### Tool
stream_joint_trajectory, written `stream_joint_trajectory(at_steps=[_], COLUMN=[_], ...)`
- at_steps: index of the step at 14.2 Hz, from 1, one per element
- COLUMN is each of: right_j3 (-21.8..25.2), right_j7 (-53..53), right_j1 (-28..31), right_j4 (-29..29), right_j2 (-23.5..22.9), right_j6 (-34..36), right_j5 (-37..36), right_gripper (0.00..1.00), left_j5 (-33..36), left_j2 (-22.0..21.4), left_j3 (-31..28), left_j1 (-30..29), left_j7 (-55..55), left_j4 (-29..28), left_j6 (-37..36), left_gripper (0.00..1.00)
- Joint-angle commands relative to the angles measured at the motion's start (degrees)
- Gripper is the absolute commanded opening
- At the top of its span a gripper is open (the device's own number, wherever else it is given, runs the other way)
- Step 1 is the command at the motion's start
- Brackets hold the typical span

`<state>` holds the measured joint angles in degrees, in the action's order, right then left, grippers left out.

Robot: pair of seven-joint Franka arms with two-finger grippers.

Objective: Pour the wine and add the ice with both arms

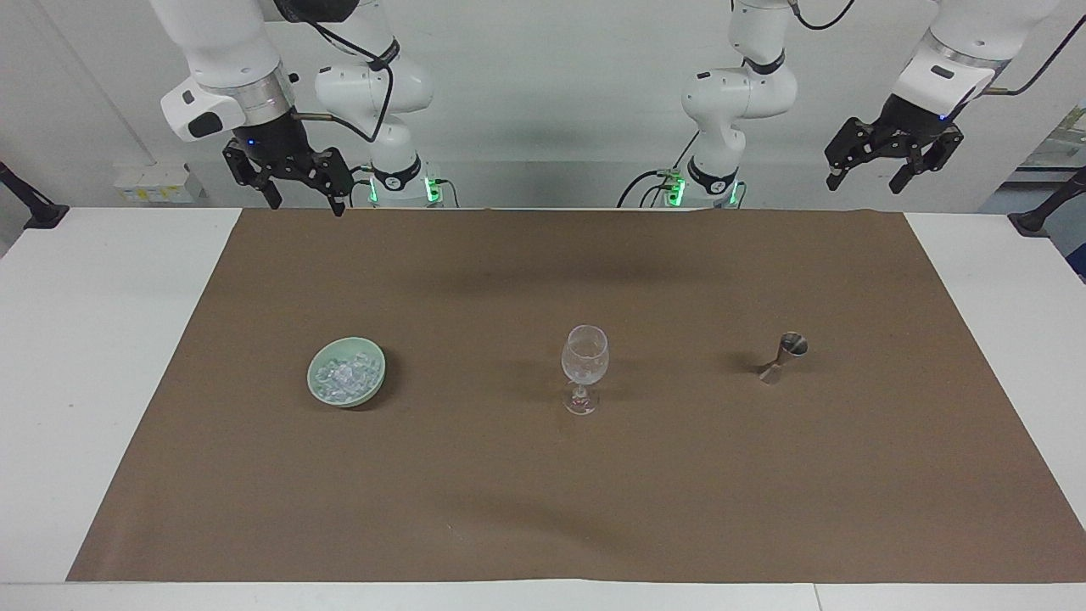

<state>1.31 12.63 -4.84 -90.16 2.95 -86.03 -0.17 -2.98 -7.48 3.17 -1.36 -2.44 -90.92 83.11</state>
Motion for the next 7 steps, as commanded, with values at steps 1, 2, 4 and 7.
stream_joint_trajectory(at_steps=[1,2,4,7], right_j3=[-0.08,-0.08,-0.08,-0.08], right_j7=[-1.03,-1.03,-1.03,-1.03], right_j1=[0.88,0.88,0.79,0.79], right_j4=[-0.81,-0.81,-0.72,-0.81], right_j2=[0.56,0.56,0.56,0.56], right_j6=[-0.1,-0.1,-0.1,-0.1], right_j5=[1.57,1.57,1.57,1.57], right_gripper=[1.0,1.0,1.0,1.0], left_j5=[0.34,0.34,0.34,0.34], left_j2=[-0.96,-0.96,-0.96,-1.05], left_j3=[0.08,0.08,0.08,0.26], left_j1=[0.13,0.13,0.13,0.13], left_j7=[0.51,0.42,0.16,0.42], left_j4=[-0.66,-0.66,-0.58,0.04], left_j6=[-0.14,-0.14,-0.32,-0.49], left_gripper=[1.0,1.0,1.0,1.0])
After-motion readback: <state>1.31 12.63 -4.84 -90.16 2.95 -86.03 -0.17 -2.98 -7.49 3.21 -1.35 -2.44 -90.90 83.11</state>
